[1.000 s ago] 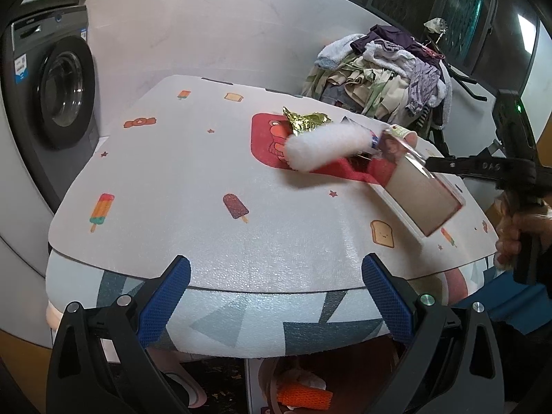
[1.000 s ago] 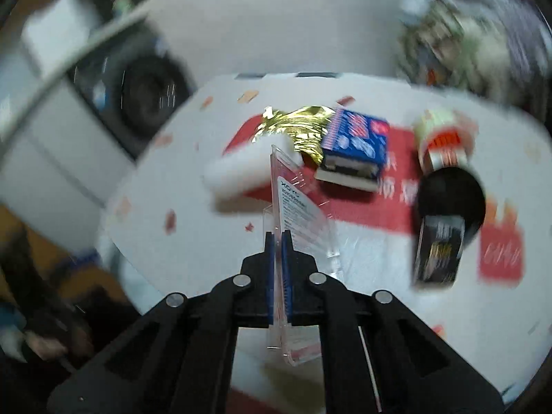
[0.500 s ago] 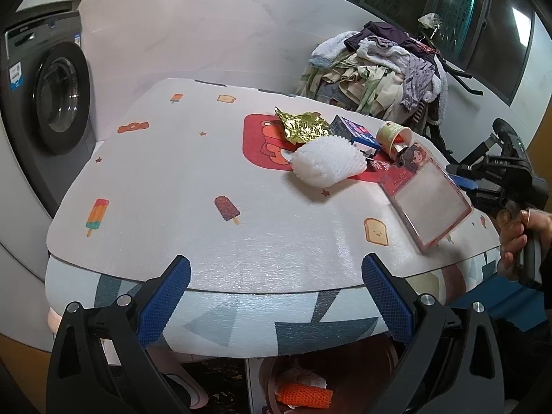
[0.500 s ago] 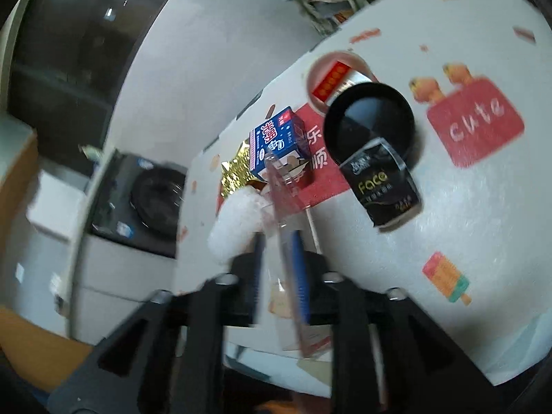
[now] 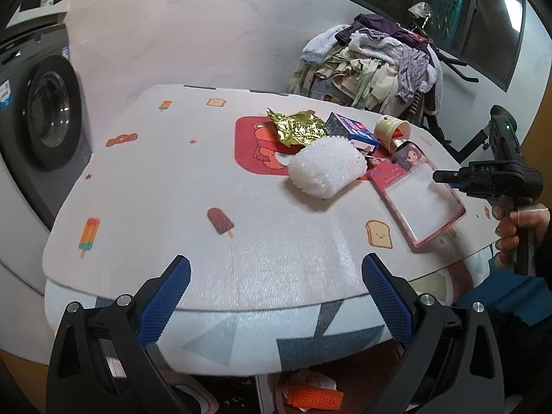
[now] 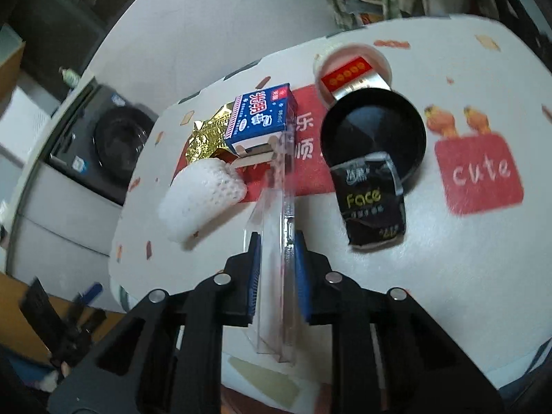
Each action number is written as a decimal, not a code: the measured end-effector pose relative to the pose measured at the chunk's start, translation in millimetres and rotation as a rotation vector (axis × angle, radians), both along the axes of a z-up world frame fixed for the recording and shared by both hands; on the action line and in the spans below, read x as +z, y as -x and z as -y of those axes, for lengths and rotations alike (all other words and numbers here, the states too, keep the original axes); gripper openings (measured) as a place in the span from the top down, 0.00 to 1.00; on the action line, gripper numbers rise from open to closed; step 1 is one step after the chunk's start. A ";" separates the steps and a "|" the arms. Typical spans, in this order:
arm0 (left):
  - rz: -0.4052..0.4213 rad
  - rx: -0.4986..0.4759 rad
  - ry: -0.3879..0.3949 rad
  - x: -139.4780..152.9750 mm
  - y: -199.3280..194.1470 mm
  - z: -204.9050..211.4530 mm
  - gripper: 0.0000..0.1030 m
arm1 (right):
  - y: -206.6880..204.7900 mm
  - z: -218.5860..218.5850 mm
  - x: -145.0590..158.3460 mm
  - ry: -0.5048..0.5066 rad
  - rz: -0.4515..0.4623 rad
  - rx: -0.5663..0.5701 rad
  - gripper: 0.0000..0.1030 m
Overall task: Collect trash
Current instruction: 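Lift the clear package with the right gripper while the left gripper grasps the white foam net, then lower the foam net and clear package into the brown bin and open both grippers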
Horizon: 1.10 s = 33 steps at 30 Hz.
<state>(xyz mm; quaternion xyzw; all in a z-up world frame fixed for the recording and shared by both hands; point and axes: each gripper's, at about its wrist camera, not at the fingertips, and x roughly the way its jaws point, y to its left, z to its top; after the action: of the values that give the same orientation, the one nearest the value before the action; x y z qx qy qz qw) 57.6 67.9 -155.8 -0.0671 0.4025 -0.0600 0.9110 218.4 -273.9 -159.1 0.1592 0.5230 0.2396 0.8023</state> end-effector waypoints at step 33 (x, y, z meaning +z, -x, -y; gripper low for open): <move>-0.173 -0.159 0.191 -36.8 -162.3 32.9 0.78 | 59.1 23.2 37.5 0.090 0.275 -0.069 0.79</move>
<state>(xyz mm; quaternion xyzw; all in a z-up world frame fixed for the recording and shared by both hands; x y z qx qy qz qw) 219.9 35.0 -192.6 -0.1265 0.4760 -0.1641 0.8547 159.3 -297.0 -121.6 0.1067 0.4126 0.2079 0.8804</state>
